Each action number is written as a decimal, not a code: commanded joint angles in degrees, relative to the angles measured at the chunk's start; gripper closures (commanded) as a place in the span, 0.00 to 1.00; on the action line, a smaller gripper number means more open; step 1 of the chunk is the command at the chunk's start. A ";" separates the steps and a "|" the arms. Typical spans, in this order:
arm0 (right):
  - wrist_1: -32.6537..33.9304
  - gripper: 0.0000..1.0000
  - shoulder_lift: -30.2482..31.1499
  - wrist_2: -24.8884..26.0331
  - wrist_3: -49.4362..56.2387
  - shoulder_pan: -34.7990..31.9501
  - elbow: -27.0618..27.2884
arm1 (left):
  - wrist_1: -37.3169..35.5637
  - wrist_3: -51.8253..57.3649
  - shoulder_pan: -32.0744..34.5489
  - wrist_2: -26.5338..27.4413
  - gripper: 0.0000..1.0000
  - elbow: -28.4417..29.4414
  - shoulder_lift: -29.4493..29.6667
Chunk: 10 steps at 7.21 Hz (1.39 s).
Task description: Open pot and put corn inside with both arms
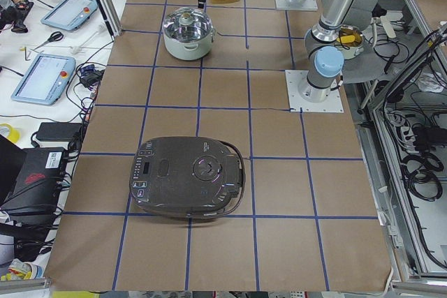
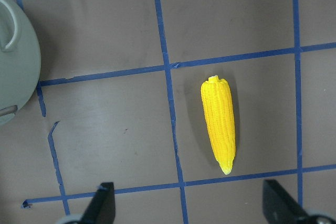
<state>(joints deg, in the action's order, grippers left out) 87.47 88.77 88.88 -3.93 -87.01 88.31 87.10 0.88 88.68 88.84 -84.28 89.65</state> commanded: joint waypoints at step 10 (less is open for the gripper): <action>-0.19 0.00 -0.26 0.23 0.15 0.35 0.11 | -0.79 -5.60 4.19 -0.95 0.00 6.64 6.55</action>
<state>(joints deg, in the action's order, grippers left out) 87.38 88.71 88.86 -3.83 -86.86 88.32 86.57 -1.85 90.24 88.30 -81.45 92.65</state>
